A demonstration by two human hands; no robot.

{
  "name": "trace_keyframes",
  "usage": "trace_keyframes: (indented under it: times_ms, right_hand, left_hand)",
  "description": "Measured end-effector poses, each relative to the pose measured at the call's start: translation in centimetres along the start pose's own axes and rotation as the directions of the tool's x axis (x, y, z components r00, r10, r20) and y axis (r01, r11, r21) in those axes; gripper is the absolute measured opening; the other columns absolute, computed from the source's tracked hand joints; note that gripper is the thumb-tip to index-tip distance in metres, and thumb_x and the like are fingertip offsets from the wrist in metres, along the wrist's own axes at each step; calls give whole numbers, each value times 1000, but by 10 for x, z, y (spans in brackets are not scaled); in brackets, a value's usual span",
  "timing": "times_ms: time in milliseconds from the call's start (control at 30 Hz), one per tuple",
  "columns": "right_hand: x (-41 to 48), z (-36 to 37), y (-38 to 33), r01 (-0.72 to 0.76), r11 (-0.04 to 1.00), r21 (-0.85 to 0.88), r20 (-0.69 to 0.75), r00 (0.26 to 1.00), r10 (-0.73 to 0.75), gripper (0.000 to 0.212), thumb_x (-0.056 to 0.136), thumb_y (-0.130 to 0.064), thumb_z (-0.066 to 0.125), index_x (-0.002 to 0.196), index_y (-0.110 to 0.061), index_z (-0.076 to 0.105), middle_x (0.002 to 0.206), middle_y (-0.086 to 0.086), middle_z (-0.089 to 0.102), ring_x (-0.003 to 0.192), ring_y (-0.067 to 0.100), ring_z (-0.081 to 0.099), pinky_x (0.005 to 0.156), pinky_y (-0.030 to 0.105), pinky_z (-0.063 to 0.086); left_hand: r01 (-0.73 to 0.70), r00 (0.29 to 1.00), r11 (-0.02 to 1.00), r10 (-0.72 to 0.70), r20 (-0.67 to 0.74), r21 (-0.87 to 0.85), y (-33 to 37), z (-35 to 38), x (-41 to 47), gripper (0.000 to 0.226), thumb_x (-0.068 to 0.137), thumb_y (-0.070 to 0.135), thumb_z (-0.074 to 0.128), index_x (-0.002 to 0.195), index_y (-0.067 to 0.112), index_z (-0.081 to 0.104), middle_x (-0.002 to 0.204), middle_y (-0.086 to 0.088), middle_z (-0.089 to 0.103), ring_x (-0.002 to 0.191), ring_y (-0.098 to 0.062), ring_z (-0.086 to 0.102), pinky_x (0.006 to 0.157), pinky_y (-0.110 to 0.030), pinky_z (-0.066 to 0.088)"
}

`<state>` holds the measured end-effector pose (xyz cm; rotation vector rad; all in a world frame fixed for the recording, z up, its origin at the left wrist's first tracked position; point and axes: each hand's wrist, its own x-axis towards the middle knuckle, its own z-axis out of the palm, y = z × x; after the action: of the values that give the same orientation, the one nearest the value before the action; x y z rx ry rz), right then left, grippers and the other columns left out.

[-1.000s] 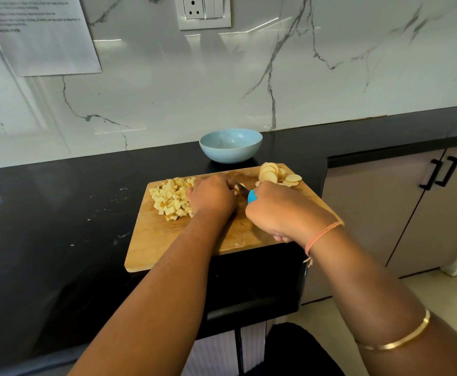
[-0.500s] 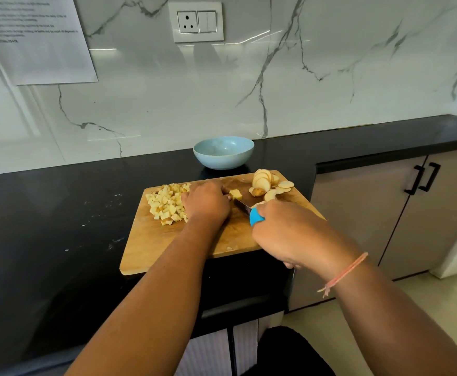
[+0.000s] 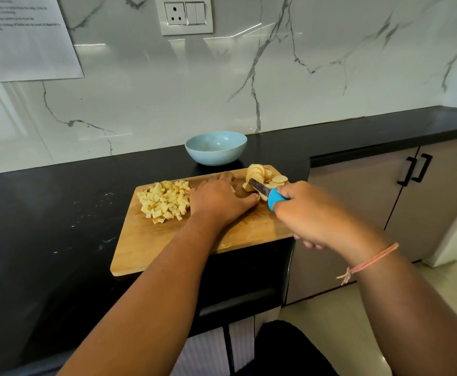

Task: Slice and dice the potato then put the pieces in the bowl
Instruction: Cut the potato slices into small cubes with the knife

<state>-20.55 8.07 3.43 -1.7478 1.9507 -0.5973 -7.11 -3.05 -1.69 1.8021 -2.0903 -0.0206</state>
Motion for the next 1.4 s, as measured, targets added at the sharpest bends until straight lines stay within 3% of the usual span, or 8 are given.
trace_keyframes:
  times_ms: [367,600,700,867,1067,1233,1300,1400]
  right_hand:
    - [7,7,8,-21,998,65,-3,1000,21,38,93,-18,43,131,-17,44,73,9,50,44,14,45,34,15,32]
    - [7,13,8,-72,988,137,16,997,70,27,95,-20,45,118,-9,50,67,6,48,38,12,46,35,20,37]
    - [11,13,9,-75,987,144,-3,997,77,31,94,-23,44,123,-12,49,70,6,49,43,11,43,33,17,35]
    - [11,9,9,-46,992,118,0,999,47,38,94,-21,43,132,-16,42,74,9,50,44,13,45,32,13,33]
    - [11,10,6,-102,981,166,21,995,100,21,95,-25,43,112,-13,43,72,9,50,48,16,47,42,22,38]
    - [14,12,3,-178,956,233,73,984,165,21,95,-31,46,108,-14,46,72,8,49,48,14,47,39,18,40]
    - [13,12,1,-86,984,155,33,996,82,13,95,-24,43,101,-12,46,69,7,49,49,15,47,45,23,41]
    - [10,16,-2,-6,996,94,10,1000,5,26,94,-20,43,119,-13,46,70,9,52,48,16,49,44,24,41]
  left_hand:
    - [-76,997,997,75,-25,-29,-7,3,7,30,96,37,45,120,27,61,117,0,63,106,-21,56,90,-40,50]
    - [-147,988,981,153,37,-129,-7,-6,6,25,93,14,48,103,21,70,107,4,66,93,-12,55,82,-25,48]
    - [-119,990,972,132,53,-203,-7,-10,2,22,92,18,49,101,21,70,103,5,66,91,-11,56,77,-24,48]
    - [-112,989,977,128,79,-180,2,-8,-1,33,84,55,60,92,24,65,94,9,62,85,-9,56,68,-24,51]
    - [-65,997,983,72,30,-172,0,-6,1,18,85,38,66,78,22,60,85,6,60,79,-10,55,65,-23,49]
    - [16,999,979,-8,39,-205,-8,-9,4,18,84,33,69,83,19,57,81,4,60,75,-11,56,66,-27,53]
    - [16,1000,977,-13,15,-213,-9,-9,4,25,84,35,70,94,21,52,87,7,57,79,-10,52,64,-23,47]
    - [20,1000,968,-20,3,-250,-9,-8,5,40,85,32,70,117,20,51,105,2,62,92,-12,56,73,-23,47]
